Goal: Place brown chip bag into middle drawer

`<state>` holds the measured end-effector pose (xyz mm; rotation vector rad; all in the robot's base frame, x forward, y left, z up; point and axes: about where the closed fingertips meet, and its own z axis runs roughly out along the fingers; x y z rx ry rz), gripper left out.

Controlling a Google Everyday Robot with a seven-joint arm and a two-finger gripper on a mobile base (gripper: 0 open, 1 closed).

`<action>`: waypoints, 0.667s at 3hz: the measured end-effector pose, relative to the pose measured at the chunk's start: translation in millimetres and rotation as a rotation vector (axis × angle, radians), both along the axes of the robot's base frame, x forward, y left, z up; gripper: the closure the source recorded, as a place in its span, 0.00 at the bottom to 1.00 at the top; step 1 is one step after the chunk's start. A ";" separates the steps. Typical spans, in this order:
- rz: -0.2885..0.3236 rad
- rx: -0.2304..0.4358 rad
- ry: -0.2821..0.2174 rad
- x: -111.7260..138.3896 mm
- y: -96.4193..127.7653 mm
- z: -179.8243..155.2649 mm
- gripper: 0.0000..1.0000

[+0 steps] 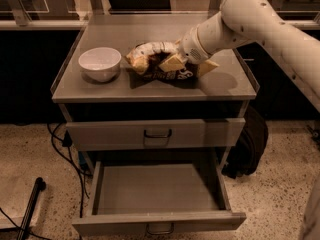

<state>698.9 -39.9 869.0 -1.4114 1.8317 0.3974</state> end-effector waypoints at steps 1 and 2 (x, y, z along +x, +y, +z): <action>0.019 0.042 0.009 -19.9 -8.6 13.1 1.00; 0.040 0.074 0.016 -63.2 -22.7 36.2 1.00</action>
Offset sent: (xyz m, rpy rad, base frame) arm -0.1080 -0.0382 0.0604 0.0951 0.0185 0.0572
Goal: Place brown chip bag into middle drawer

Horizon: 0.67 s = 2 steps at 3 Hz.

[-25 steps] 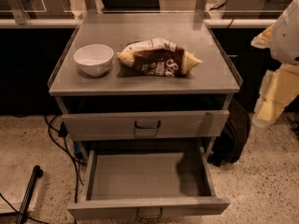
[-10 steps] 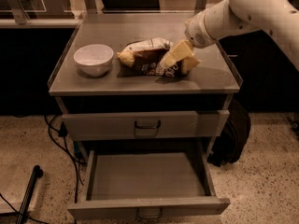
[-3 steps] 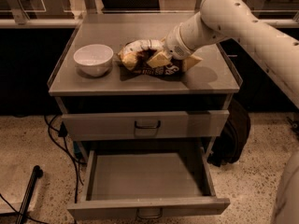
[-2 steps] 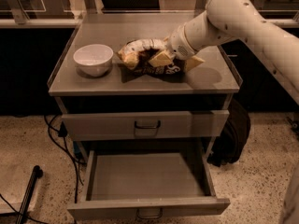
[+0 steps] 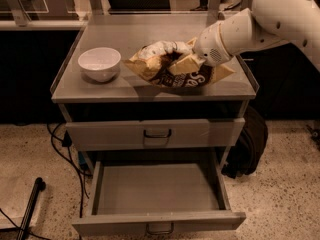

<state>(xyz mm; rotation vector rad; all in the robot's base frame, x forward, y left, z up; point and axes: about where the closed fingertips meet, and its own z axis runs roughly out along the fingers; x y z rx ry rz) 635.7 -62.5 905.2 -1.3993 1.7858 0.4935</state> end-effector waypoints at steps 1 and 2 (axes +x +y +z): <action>0.000 0.000 0.000 0.0 0.0 0.0 1.00; 0.006 0.001 0.009 -13.2 -5.3 12.9 1.00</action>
Offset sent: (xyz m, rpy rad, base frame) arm -0.0349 -0.0191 0.0368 0.0022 0.0204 0.0066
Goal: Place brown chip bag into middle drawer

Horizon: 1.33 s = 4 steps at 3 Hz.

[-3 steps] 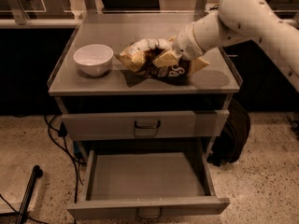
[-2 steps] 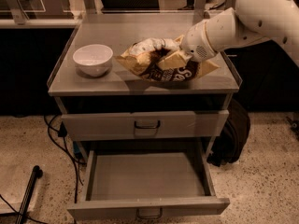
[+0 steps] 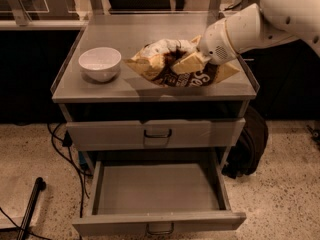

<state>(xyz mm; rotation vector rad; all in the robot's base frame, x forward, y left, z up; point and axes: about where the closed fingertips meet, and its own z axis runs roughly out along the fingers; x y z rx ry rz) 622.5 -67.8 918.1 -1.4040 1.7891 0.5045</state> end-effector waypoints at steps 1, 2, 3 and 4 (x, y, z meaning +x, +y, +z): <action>0.019 -0.004 0.022 -29.6 -5.7 21.6 1.00; 0.037 -0.014 0.051 -69.3 -12.9 47.3 1.00; 0.043 -0.005 0.057 -111.3 -14.7 61.8 1.00; 0.051 0.020 0.069 -147.2 -11.4 44.0 1.00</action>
Offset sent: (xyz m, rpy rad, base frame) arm -0.1176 -0.0276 0.0802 -0.0262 0.0830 0.0485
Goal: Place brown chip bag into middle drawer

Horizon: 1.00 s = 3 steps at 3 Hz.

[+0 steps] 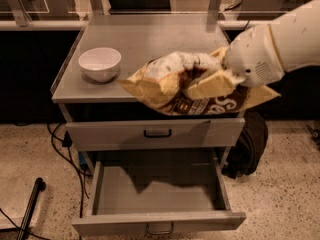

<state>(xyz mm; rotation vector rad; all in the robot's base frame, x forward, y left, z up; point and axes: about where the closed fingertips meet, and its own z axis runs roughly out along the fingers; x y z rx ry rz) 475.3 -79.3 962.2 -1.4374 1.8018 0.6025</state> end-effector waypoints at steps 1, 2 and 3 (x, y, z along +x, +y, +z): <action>0.020 0.018 0.049 -29.3 6.1 -64.3 1.00; 0.020 0.018 0.049 -29.3 6.1 -64.3 1.00; 0.026 0.002 0.050 -30.1 4.1 -90.0 1.00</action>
Offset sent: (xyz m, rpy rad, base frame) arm -0.0219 0.0041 -0.0497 0.0235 0.0326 0.0122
